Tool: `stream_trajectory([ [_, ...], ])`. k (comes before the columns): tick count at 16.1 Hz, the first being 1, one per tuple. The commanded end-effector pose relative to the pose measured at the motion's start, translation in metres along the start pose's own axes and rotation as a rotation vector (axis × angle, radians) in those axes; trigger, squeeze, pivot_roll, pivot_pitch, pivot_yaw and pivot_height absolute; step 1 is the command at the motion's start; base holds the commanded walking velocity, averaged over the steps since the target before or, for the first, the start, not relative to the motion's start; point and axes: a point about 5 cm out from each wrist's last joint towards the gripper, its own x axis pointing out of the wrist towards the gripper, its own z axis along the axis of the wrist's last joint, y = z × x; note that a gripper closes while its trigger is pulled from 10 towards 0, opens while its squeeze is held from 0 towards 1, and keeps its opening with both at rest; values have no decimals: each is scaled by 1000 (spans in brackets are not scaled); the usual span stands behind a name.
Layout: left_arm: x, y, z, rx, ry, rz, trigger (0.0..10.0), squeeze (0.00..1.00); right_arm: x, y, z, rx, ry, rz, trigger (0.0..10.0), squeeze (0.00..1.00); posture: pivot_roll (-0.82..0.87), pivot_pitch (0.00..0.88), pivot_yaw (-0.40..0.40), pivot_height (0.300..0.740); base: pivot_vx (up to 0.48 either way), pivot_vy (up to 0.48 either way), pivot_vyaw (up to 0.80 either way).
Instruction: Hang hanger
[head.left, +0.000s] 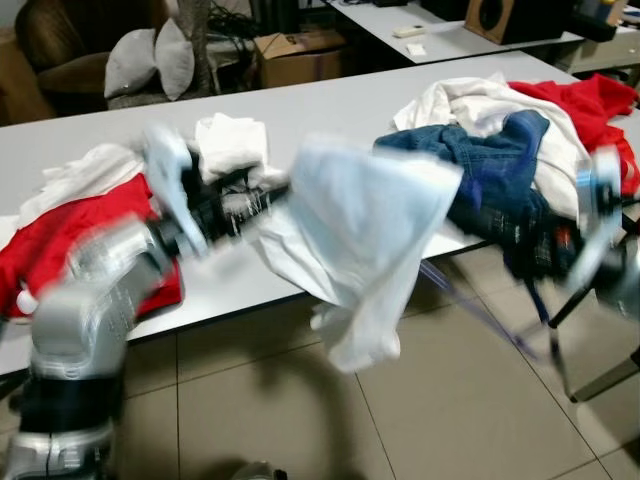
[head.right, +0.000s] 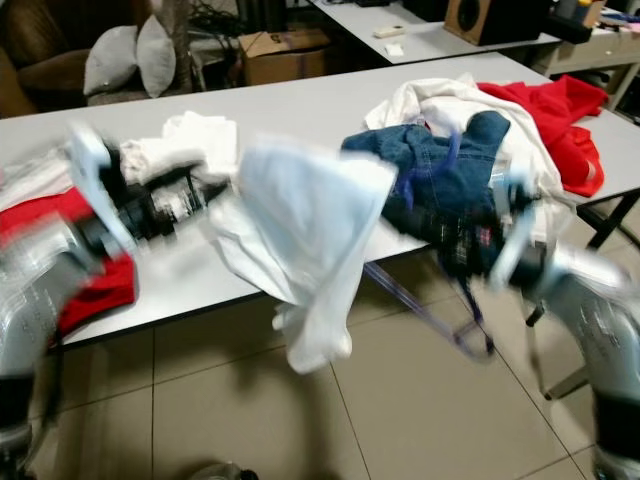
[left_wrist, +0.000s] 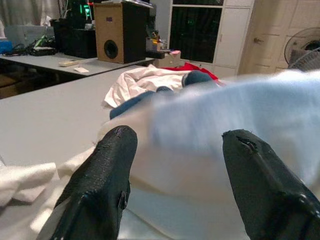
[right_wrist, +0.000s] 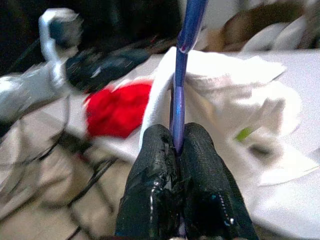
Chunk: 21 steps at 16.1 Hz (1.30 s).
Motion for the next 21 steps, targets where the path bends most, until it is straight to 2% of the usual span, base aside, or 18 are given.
stream_trajectory([
  [1,-1,-5,31,16,-113,-78,10000,0,-7,15,5,-53,68,87,10000,0,-51,0,52,740,0,0,0],
  [2,-5,-4,61,-59,-214,-201,10000,0,-13,22,5,-55,150,158,10000,0,-58,0,49,740,0,0,0],
  [4,-8,-5,82,-91,-263,-310,10000,0,-16,31,6,-60,211,237,10000,0,-62,0,47,740,0,0,0],
  [6,-7,-18,88,-62,-191,-468,10000,0,-16,40,5,-65,280,325,10000,0,-62,0,44,740,0,0,0],
  [8,-4,-33,68,12,31,-569,10000,0,-15,42,4,-78,309,356,10000,0,-56,0,43,740,0,0,0],
  [9,-3,-38,61,11,84,-597,10000,0,-14,41,6,-87,301,362,10000,0,-55,0,45,740,0,0,0],
  [12,-1,-50,50,-93,131,-653,10000,0,-17,35,12,-98,234,317,10000,0,-57,0,52,740,0,0,0],
  [13,-1,-57,47,-99,143,-683,10000,0,-19,35,19,-85,161,322,10000,0,-57,0,52,740,0,0,0],
  [15,4,-63,45,-96,149,-692,10000,0,-21,21,26,-101,95,213,10000,0,-57,0,55,740,0,0,0],
  [16,10,-65,41,-44,159,-673,10000,0,-24,12,27,-109,81,147,10000,0,-57,0,55,740,0,0,0],
  [17,15,-67,39,-13,155,-662,10000,0,-26,9,28,-100,70,140,10000,0,-57,0,55,740,0,0,0],
  [18,18,-69,38,13,160,-658,10000,0,-27,12,29,-92,61,160,10000,0,-65,0,68,740,0,0,0],
  [19,24,-69,35,74,174,-640,10000,0,-28,15,29,-88,63,189,10000,0,-65,0,68,740,0,0,0],
  [20,28,-68,36,110,152,-622,10000,0,-27,18,28,-86,78,209,10000,0,-69,0,69,740,0,0,0],
  [21,31,-66,39,110,125,-610,10000,0,-27,18,27,-87,89,213,10000,0,-72,0,72,740,0,0,0],
])
